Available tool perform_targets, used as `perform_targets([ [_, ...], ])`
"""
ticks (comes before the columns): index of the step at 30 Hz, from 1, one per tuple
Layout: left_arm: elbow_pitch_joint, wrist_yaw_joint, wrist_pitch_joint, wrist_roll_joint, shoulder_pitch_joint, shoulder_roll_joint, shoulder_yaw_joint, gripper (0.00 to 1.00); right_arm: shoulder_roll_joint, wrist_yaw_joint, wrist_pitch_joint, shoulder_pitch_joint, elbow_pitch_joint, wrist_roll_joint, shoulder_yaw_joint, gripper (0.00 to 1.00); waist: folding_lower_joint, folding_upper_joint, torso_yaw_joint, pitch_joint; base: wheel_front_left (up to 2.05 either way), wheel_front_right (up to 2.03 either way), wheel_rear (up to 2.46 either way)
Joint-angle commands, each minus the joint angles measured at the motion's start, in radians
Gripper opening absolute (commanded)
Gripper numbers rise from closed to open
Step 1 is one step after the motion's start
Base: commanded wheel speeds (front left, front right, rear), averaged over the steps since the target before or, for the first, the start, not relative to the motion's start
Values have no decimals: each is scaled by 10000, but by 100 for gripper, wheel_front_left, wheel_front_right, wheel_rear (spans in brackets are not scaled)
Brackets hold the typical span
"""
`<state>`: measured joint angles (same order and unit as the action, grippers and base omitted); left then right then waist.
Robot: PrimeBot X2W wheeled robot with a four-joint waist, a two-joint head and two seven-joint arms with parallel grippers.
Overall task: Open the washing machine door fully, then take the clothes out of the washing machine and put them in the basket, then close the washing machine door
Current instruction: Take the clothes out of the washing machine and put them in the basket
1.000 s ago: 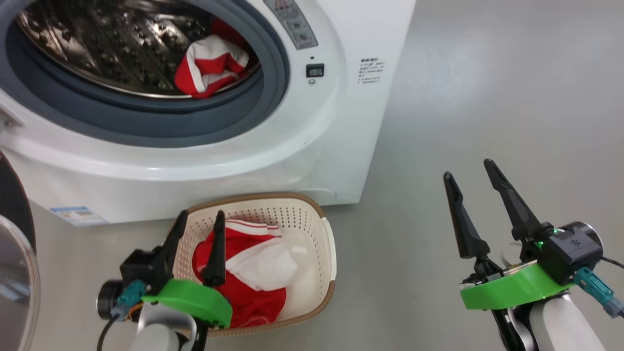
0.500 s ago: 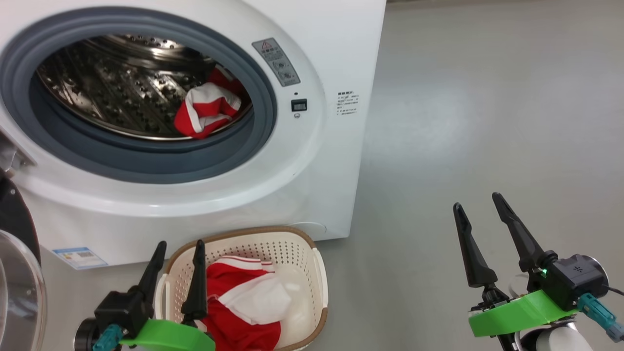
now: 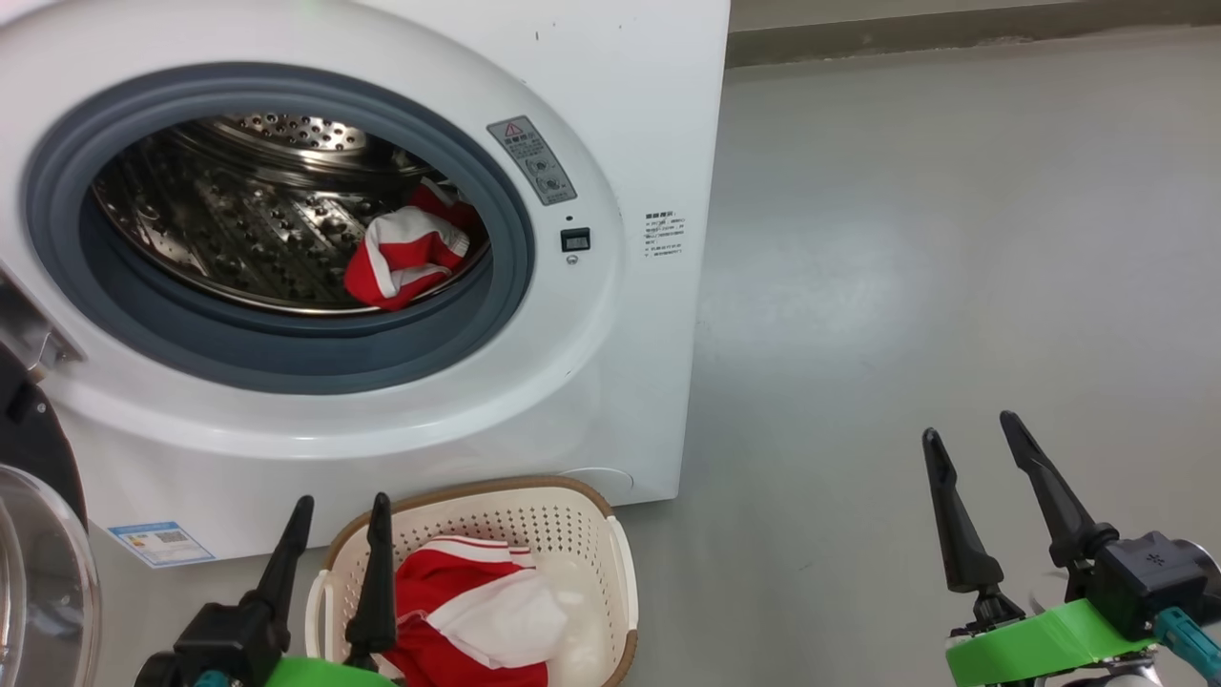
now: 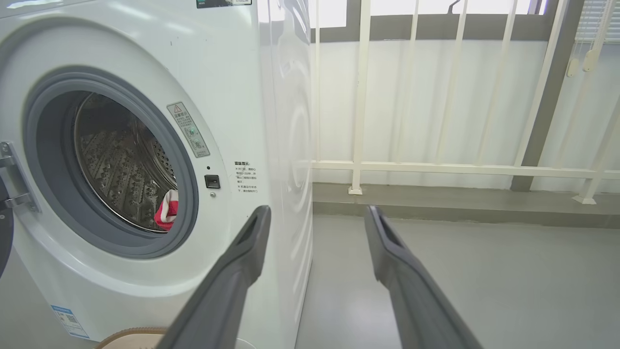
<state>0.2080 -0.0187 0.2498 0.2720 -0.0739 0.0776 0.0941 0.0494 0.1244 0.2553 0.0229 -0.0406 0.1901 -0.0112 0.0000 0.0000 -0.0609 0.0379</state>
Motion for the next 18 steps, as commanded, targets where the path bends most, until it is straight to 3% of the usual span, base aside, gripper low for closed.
perform_targets([
  [1,-304,-101,120,-170,-49,153,-382,100,31,63,65,-40,283,-67,183,100,0,0,5,-19,0,0,0],
  [18,-448,-255,120,-289,301,47,-665,100,12,63,65,128,190,-89,354,100,0,0,-22,-304,0,0,0],
])
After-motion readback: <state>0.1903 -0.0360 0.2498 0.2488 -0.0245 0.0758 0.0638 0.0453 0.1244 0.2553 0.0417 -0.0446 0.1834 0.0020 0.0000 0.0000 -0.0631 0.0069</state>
